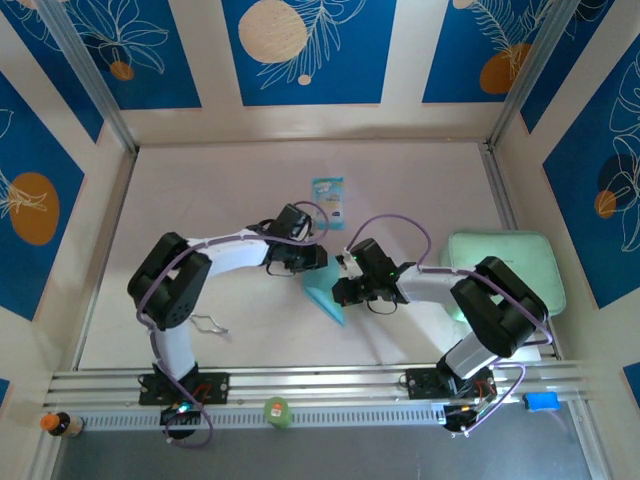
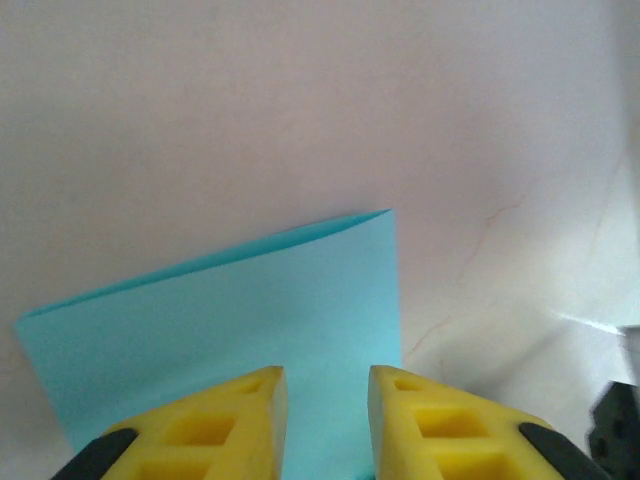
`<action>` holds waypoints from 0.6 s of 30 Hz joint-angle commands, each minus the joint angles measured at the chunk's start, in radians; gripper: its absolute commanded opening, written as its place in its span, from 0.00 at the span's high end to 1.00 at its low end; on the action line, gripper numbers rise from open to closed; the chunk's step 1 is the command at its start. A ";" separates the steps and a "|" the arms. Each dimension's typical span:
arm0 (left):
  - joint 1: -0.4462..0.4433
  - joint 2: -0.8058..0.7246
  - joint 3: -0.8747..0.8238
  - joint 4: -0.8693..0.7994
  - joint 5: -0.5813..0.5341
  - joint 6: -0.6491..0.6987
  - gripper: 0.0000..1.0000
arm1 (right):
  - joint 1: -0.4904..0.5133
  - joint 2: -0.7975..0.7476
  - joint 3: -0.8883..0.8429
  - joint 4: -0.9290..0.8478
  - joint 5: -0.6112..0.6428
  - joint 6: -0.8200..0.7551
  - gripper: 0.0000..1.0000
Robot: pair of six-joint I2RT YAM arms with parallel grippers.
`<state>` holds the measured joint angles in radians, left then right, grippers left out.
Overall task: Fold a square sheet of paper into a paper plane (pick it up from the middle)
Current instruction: Third fold the triangle at the center of the table.
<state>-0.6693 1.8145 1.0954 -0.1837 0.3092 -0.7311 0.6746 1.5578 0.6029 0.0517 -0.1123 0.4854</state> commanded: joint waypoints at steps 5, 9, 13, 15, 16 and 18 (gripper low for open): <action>0.008 -0.180 -0.131 0.070 -0.003 -0.079 0.80 | 0.008 0.029 0.015 -0.016 0.005 0.027 1.00; -0.004 -0.271 -0.278 0.239 0.057 -0.197 0.91 | 0.008 0.031 0.014 -0.015 0.009 0.034 1.00; -0.035 -0.327 -0.403 0.378 0.077 -0.310 1.00 | 0.008 0.028 0.015 -0.021 0.016 0.036 1.00; -0.053 -0.340 -0.447 0.442 0.073 -0.357 1.00 | 0.008 0.027 0.015 -0.023 0.019 0.038 1.00; -0.064 -0.342 -0.466 0.469 0.069 -0.378 1.00 | 0.008 0.026 0.014 -0.023 0.020 0.039 1.00; -0.085 -0.334 -0.483 0.506 0.062 -0.403 1.00 | 0.008 0.025 0.012 -0.025 0.022 0.041 1.00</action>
<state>-0.7273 1.4990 0.6350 0.1886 0.3584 -1.0454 0.6746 1.5635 0.6064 0.0589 -0.1108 0.5102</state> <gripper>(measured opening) 0.064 0.049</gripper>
